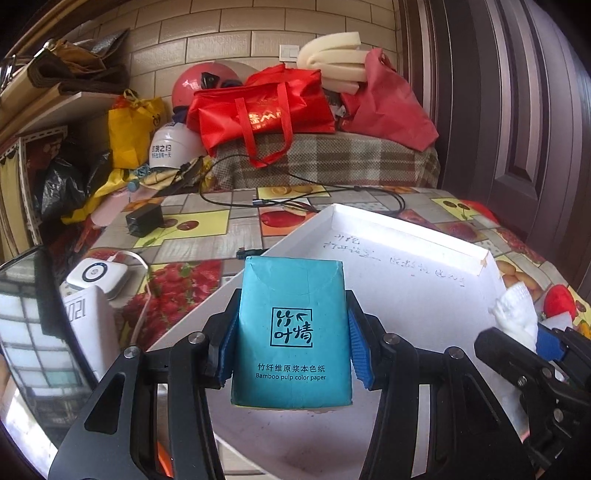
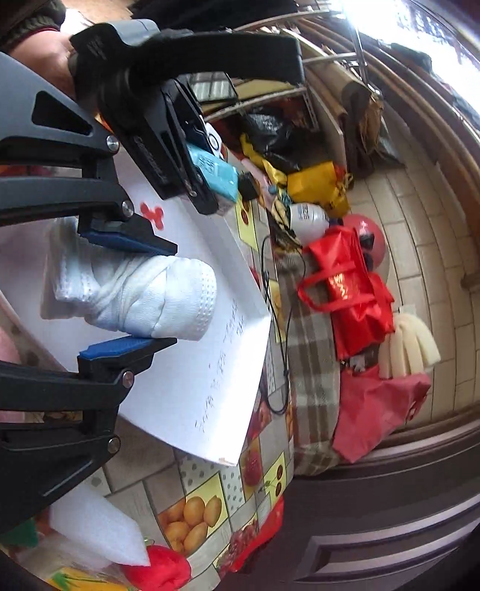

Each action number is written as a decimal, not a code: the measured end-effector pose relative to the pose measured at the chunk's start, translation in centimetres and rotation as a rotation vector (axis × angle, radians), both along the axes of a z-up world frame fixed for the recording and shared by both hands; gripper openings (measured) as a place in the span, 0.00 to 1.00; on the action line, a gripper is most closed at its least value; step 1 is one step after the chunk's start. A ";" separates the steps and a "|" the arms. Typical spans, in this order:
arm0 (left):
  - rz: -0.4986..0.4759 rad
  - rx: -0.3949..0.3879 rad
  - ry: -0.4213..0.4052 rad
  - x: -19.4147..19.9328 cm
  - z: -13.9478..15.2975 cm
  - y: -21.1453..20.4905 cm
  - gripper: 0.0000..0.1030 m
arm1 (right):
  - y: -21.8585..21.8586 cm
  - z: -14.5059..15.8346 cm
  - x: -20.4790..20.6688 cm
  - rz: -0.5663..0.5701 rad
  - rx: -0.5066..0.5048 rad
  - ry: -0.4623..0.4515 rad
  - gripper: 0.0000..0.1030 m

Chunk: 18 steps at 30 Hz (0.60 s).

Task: Organize soft objects
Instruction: 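Carry the tissue pack and sock into the white box and open both tools, then reach the left tool to the patterned scarf while the right tool reaches the yellow sponge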

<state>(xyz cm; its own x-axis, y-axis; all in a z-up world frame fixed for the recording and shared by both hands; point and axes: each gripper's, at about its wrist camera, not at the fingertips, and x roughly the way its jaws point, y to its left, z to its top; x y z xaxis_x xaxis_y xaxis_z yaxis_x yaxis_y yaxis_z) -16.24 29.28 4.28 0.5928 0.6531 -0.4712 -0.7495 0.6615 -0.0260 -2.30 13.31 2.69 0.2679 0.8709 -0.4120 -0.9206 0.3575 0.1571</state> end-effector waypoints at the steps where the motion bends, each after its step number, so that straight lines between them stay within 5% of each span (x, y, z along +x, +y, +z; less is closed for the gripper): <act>1: 0.002 0.005 0.010 0.3 0.0 -0.1 0.49 | 0.1 0.0 0.2 -0.005 -0.005 0.009 0.41; 5: 0.007 0.033 0.033 0.7 0.0 -0.7 0.49 | 0.2 -0.2 0.9 -0.012 -0.025 0.050 0.43; 7: 0.019 0.043 0.031 0.6 0.1 -0.8 0.50 | 0.1 -0.1 0.8 -0.012 -0.022 0.052 0.57; 8: 0.025 0.045 0.027 0.5 0.1 -0.8 0.53 | 0.0 -0.1 0.7 -0.010 -0.019 0.049 0.81; 9: 0.032 0.043 0.020 0.3 0.2 -0.7 0.69 | 0.0 0.1 0.7 -0.014 -0.015 0.044 0.90; 12: 0.063 0.032 0.000 -0.2 0.3 -0.3 0.85 | -0.2 0.3 0.5 -0.039 -0.002 0.022 0.99; 18: 0.081 0.036 -0.021 -0.7 0.4 -0.3 0.95 | -0.4 0.5 0.5 -0.052 0.017 0.013 1.00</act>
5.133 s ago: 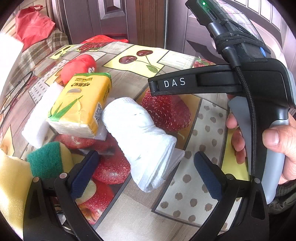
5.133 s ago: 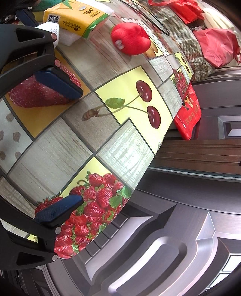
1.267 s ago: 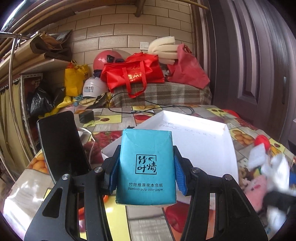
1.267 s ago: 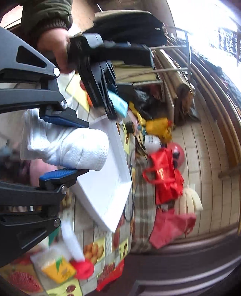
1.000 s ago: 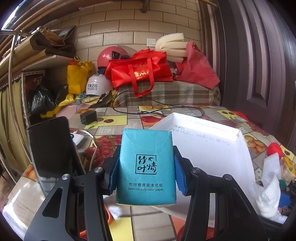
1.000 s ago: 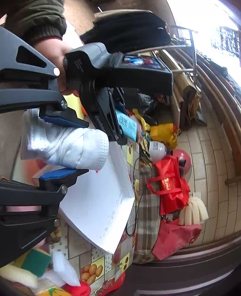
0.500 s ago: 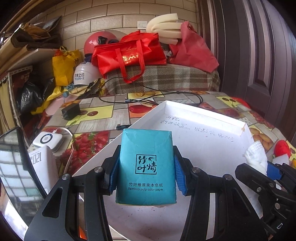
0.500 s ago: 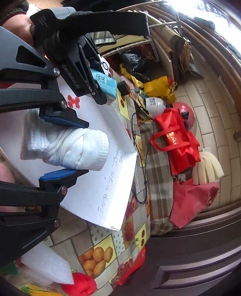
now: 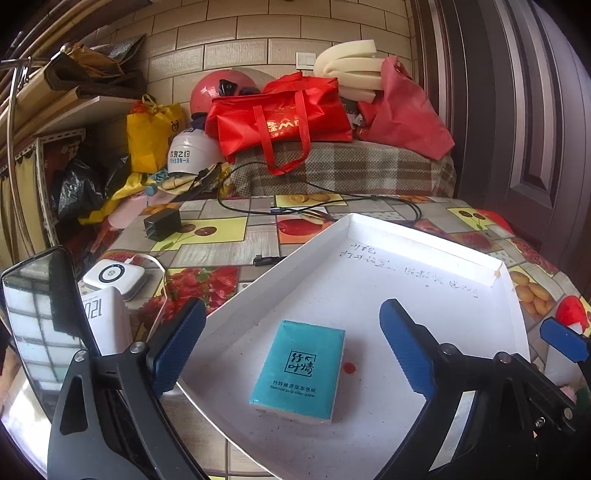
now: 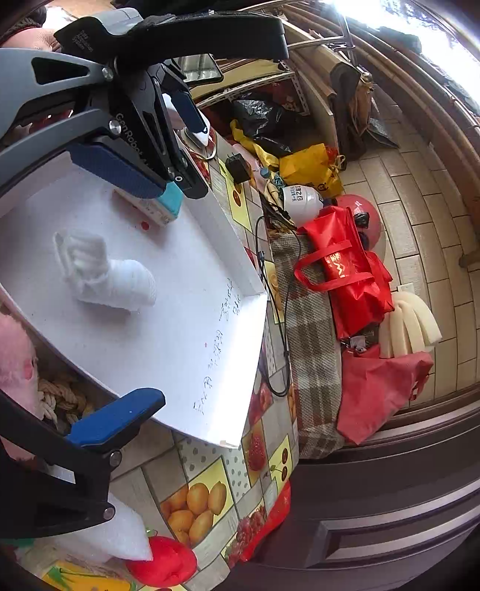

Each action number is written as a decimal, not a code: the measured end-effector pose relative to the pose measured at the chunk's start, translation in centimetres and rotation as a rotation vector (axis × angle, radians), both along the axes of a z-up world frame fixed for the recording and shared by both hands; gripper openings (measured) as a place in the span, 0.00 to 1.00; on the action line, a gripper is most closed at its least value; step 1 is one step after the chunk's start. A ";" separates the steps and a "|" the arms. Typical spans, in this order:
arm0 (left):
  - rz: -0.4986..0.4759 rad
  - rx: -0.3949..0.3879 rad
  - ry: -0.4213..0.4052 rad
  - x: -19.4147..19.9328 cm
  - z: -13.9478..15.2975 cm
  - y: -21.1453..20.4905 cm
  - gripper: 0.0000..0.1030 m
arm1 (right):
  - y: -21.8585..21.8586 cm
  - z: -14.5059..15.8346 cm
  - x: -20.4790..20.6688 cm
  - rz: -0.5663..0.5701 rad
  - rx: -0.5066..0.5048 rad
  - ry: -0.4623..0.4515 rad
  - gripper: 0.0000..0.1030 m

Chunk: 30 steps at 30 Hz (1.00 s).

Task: Organize soft objects
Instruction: 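Reach the left tool to the patterned scarf while the right tool reaches the yellow sponge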

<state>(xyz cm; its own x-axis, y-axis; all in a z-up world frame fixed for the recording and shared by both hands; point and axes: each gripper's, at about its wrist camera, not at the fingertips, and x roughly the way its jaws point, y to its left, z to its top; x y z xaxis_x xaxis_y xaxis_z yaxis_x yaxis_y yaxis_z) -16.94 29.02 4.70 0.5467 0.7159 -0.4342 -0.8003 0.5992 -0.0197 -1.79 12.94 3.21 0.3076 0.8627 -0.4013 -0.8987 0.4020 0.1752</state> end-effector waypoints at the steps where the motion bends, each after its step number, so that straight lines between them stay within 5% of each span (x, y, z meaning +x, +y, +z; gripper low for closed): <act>1: 0.001 0.004 -0.002 0.0 0.0 -0.1 0.95 | -0.1 0.0 0.0 -0.003 0.005 -0.002 1.00; 10: 0.006 0.039 -0.060 -1.3 0.5 -1.0 0.96 | -2.1 0.1 -2.4 0.047 0.012 -0.038 1.00; 17: -0.126 0.014 -0.111 -2.1 0.7 -4.2 0.96 | -5.6 0.4 -5.2 0.127 0.003 -0.171 1.00; 22: -0.305 -0.003 -0.081 -1.0 0.8 -8.3 0.96 | -10.3 1.0 -3.2 0.053 0.034 -0.193 1.00; 27: -0.526 0.031 -0.008 0.2 0.8 -14.3 0.96 | -16.2 1.4 2.5 -0.094 0.043 -0.102 1.00; 30: -0.697 0.045 0.051 1.3 0.7 -18.1 0.96 | -18.4 1.2 4.8 -0.087 -0.001 -0.063 0.99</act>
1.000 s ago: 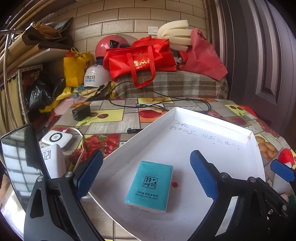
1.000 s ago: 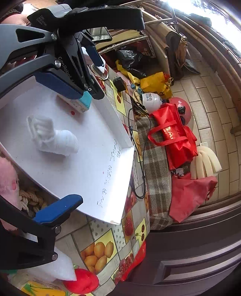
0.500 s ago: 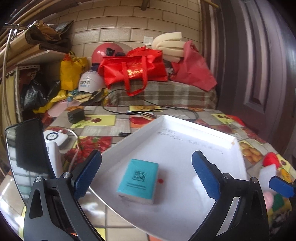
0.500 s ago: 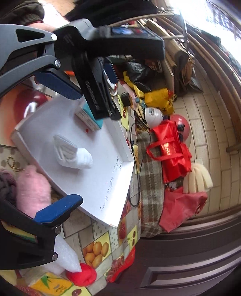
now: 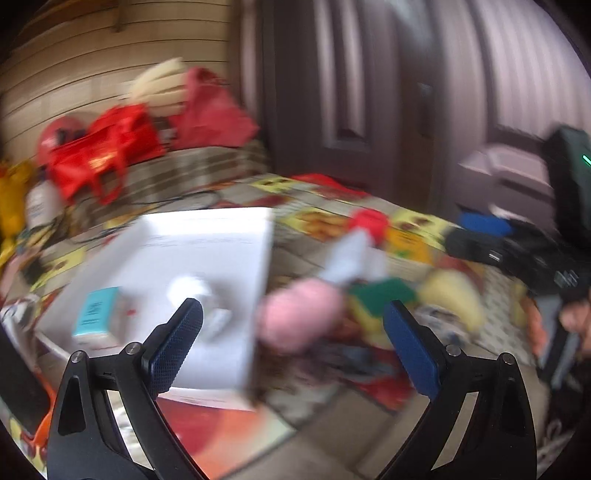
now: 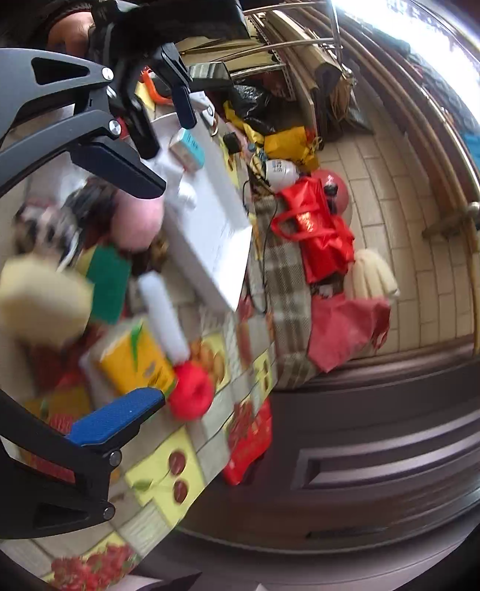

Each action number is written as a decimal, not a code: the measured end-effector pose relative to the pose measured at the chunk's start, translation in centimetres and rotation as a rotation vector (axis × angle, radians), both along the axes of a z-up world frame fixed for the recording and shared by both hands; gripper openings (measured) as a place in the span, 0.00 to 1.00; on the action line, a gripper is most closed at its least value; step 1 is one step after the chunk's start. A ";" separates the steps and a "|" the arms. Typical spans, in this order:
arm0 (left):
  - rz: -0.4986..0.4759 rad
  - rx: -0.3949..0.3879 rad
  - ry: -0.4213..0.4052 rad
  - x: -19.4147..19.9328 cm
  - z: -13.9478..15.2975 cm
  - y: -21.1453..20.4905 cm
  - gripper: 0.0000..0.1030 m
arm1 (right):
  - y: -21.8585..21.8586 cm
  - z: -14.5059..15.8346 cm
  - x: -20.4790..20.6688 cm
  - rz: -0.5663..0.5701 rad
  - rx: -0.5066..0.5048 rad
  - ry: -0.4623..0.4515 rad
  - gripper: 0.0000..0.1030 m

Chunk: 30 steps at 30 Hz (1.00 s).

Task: Organize soft objects
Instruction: 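Reach the left tool to the patterned scarf while the right tool reaches the yellow sponge, then grasp and lift the patterned scarf with the left tool while the right tool grasps the yellow sponge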

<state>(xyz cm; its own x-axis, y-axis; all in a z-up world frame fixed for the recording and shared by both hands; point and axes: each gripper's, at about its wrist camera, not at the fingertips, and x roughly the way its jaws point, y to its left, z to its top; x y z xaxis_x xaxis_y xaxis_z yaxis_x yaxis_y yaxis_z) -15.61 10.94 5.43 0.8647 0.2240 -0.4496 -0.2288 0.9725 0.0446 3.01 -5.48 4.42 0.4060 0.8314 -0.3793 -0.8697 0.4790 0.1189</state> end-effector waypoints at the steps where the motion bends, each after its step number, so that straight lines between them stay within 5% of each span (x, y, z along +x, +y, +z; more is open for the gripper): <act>1: -0.052 0.016 0.022 0.5 -0.1 -1.3 0.96 | -0.3 -0.1 0.4 0.022 -0.020 0.013 0.99; 5: -0.165 0.137 0.117 2.4 -0.8 -5.3 0.96 | -0.7 -2.0 1.0 0.124 -0.122 0.098 0.98; 6: -0.181 0.158 0.136 2.9 -1.0 -5.9 0.96 | -0.6 -2.7 0.9 0.131 -0.152 0.112 0.91; 13: -0.209 0.128 0.207 5.7 -1.9 -6.3 0.90 | 0.1 -3.4 0.6 0.174 -0.198 0.146 0.68; 15: -0.216 0.107 0.236 6.1 -2.5 -6.5 0.73 | 0.7 -3.6 0.3 0.199 -0.219 0.151 0.49; 20: -0.276 0.146 0.231 5.3 -2.7 -7.9 0.24 | 0.2 -3.6 0.1 0.203 -0.211 0.138 0.32; 24: -0.238 0.121 0.190 4.7 -2.3 -7.2 0.15 | -1.6 -2.9 0.9 0.181 -0.137 0.169 0.22; 30: -0.230 -0.002 0.126 3.6 -1.4 -5.1 0.15 | -4.0 -1.1 2.2 0.133 -0.032 0.180 0.21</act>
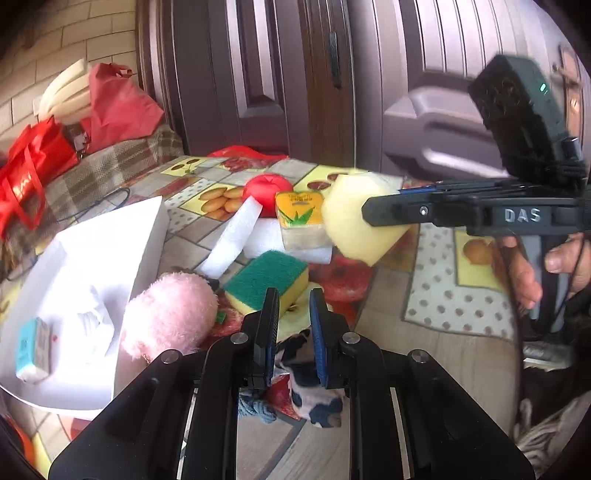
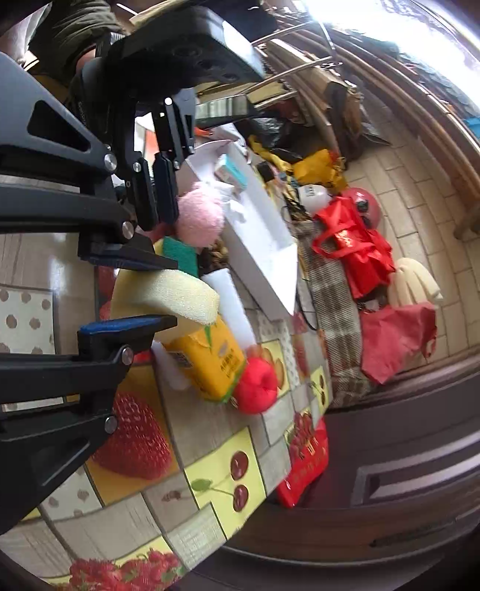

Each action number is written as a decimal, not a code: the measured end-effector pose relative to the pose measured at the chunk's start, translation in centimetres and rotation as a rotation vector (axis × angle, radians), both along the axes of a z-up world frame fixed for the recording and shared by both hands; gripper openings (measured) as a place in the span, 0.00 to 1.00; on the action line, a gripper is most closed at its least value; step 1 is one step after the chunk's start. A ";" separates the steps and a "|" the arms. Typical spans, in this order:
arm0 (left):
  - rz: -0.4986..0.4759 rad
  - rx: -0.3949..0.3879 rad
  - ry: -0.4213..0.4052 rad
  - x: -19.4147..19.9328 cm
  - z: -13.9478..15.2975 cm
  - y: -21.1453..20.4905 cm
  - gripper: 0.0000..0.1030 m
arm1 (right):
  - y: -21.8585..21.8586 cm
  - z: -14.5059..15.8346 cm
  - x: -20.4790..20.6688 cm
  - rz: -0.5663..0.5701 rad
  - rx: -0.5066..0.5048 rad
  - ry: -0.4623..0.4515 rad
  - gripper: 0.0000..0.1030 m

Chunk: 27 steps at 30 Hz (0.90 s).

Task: Organize soft objects
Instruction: 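Grasp and lift the patterned scarf with the left tool while the right tool grasps the yellow sponge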

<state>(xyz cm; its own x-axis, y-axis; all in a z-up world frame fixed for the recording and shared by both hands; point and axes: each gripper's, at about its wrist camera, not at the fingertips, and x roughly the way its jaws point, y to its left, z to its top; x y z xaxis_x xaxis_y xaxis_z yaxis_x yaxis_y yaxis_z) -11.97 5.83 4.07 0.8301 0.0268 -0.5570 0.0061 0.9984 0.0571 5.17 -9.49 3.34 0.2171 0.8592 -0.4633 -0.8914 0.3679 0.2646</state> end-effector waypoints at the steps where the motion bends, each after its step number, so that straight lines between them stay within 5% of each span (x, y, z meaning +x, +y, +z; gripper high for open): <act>1: -0.011 -0.021 0.013 -0.1 0.0 0.1 0.16 | 0.0 0.1 0.1 -0.006 0.005 0.003 0.21; 4: -0.022 -0.048 0.091 0.1 -0.5 -0.1 0.25 | -0.4 0.1 0.6 -0.019 0.022 0.024 0.21; 6: -0.032 -0.027 0.094 -0.1 -0.6 -0.6 0.67 | -0.5 0.1 0.8 -0.023 0.031 0.034 0.21; 8: -0.031 -0.002 0.109 0.1 -0.8 -1.1 0.77 | -0.6 0.0 0.9 -0.023 0.037 0.040 0.21; 16: -0.045 0.063 0.205 0.8 -2.1 -2.5 0.76 | -1.1 0.1 1.1 -0.024 0.064 0.046 0.21; 18: -0.051 0.083 0.210 0.8 -2.3 -2.8 0.47 | -1.3 0.2 1.2 -0.028 0.078 0.045 0.21; 20: -0.063 0.104 0.209 0.7 -2.4 -3.2 0.40 | -1.4 0.4 1.2 -0.031 0.091 0.048 0.21; 23: -0.078 0.138 0.133 -0.6 -1.7 -3.9 0.35 | -1.5 0.9 0.9 -0.027 0.115 0.033 0.21; 27: -0.031 0.176 -0.066 -3.5 0.2 -3.4 0.35 | -1.0 1.8 0.1 -0.029 0.154 -0.033 0.21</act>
<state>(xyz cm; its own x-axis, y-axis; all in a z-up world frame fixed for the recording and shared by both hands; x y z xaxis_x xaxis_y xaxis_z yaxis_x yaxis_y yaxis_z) -15.49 2.42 4.25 0.8664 0.0927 -0.4907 0.0275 0.9723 0.2321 5.24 -10.53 5.10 0.2554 0.9129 -0.3185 -0.8902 0.3506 0.2909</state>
